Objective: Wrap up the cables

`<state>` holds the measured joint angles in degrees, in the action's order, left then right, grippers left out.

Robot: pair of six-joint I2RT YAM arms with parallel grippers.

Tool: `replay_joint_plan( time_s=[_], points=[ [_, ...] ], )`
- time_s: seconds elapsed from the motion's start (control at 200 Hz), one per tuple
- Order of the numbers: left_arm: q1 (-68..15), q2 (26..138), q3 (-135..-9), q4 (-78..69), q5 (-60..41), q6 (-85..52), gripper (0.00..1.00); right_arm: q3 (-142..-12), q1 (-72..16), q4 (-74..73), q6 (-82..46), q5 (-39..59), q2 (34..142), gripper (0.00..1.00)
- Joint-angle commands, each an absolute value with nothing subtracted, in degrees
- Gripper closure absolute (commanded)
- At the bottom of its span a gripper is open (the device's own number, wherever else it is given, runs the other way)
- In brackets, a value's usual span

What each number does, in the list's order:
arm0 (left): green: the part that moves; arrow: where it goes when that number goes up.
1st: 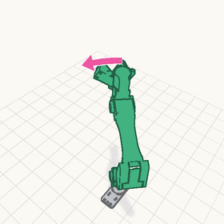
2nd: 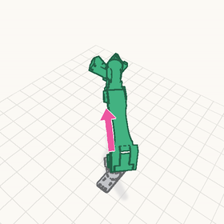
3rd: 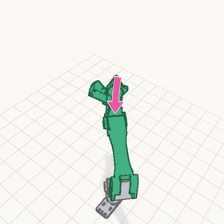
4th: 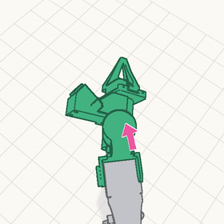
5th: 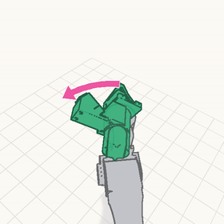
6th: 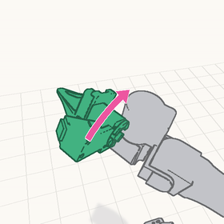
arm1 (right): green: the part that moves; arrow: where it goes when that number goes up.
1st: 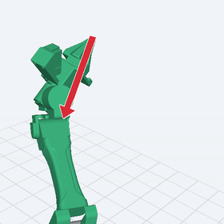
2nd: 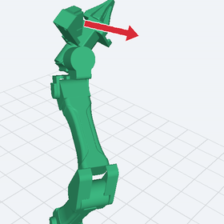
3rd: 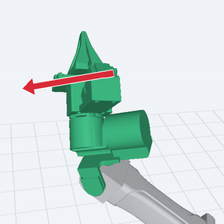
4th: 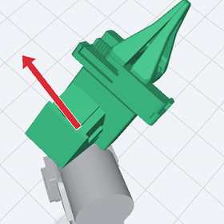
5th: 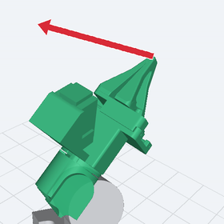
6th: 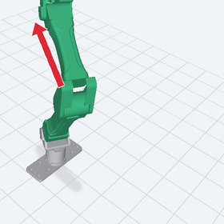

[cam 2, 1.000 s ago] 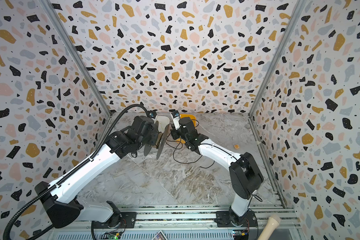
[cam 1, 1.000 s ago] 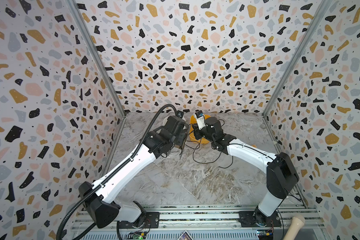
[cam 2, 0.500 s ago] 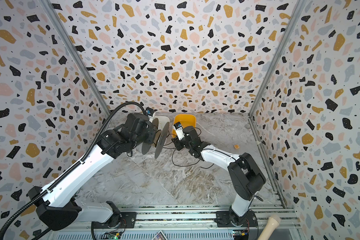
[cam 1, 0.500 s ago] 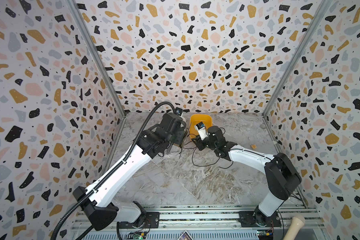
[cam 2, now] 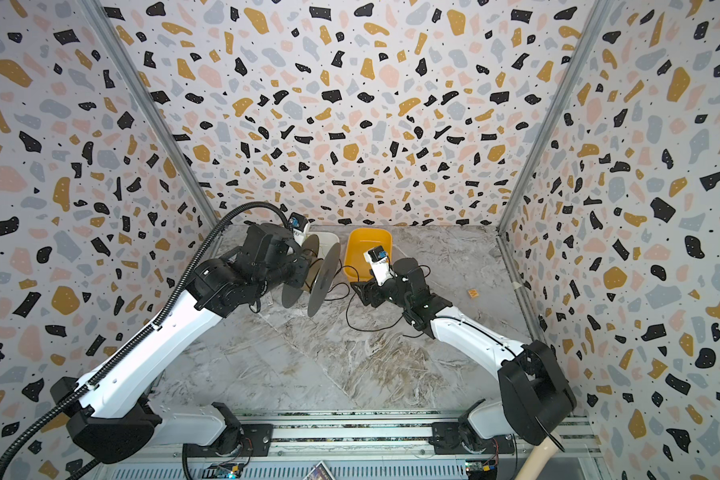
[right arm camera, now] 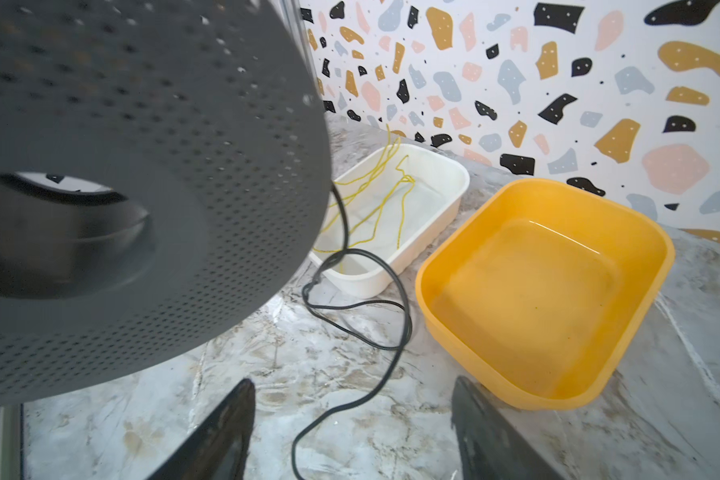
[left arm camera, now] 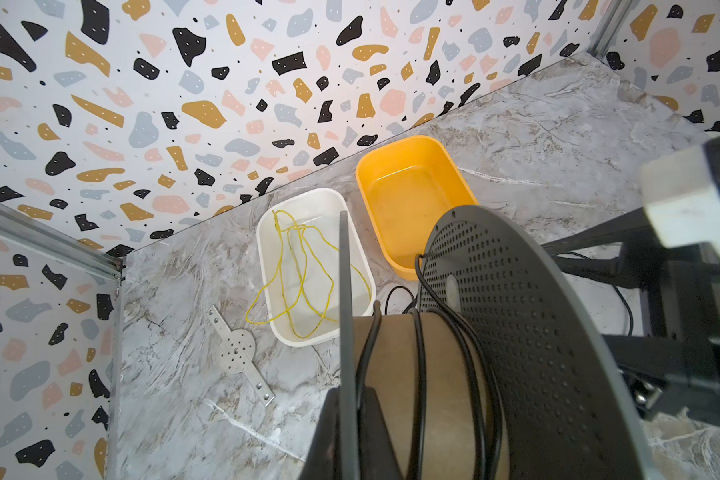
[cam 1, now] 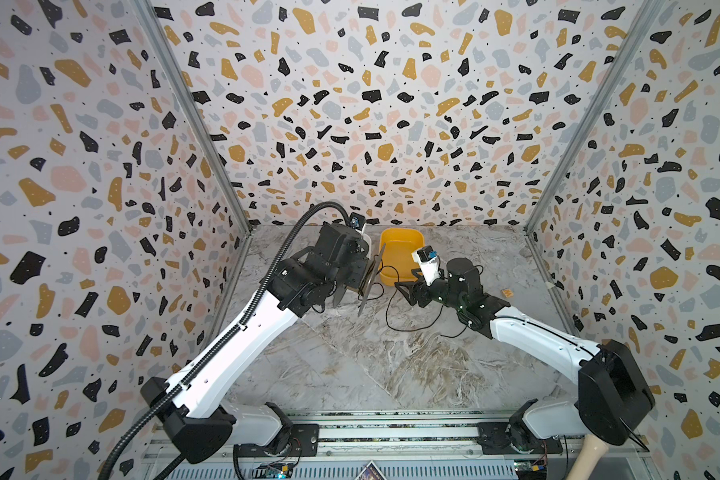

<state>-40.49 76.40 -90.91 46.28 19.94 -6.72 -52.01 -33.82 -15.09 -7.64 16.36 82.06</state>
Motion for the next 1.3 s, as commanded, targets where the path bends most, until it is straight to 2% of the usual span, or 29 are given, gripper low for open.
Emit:
replay_joint_plan(
  time_s=[0.0, 0.145, 0.3, 0.355, 0.466, 0.566, 0.656, 0.781, 0.876, 1.106, 1.292],
  points=[
    [-40.23, 73.83, -93.82, 42.79, 18.70, -5.63, 1.00, -53.41, -32.28, -17.54, -7.82, 19.77, 85.21, 0.30],
    [-40.21, 72.96, -93.31, 42.91, 17.70, -5.70, 1.00, -57.19, -32.06, -18.50, -9.22, 24.41, 90.97, 0.32],
    [-40.24, 72.33, -92.20, 42.45, 17.41, -6.16, 1.00, -61.02, -32.08, -20.02, -14.26, 29.47, 95.17, 0.41],
    [-40.25, 72.29, -91.98, 42.45, 17.64, -6.24, 1.00, -60.91, -31.88, -20.49, -16.30, 27.57, 95.35, 0.51],
    [-39.44, 72.16, -91.04, 42.25, 19.00, -6.07, 1.00, -59.38, -30.51, -19.93, -20.48, 23.89, 94.21, 0.78],
    [-33.80, 72.24, -90.60, 42.10, 18.08, -7.62, 1.00, -55.37, -27.15, -21.22, -25.23, 24.35, 91.45, 1.00],
    [-27.47, 71.51, -90.53, 40.85, 15.27, -10.56, 1.00, -51.53, -23.27, -20.60, -28.50, 23.67, 87.46, 1.00],
    [-23.37, 70.62, -91.76, 40.47, 23.21, -12.59, 1.00, -45.31, -17.12, -19.51, -31.39, 22.90, 79.87, 1.00],
    [-20.17, 70.53, -92.20, 40.43, 25.48, -13.59, 1.00, -41.55, -11.56, -17.46, -32.39, 22.56, 73.54, 1.00],
    [-17.83, 71.54, -91.49, 40.17, 23.24, -14.67, 1.00, -34.09, 4.89, -11.30, -34.87, 19.71, 60.16, 1.00],
    [-17.70, 72.13, -92.17, 40.41, 22.49, -14.90, 1.00, -30.95, 16.19, -7.95, -34.74, 21.44, 58.03, 1.00]
  ],
)
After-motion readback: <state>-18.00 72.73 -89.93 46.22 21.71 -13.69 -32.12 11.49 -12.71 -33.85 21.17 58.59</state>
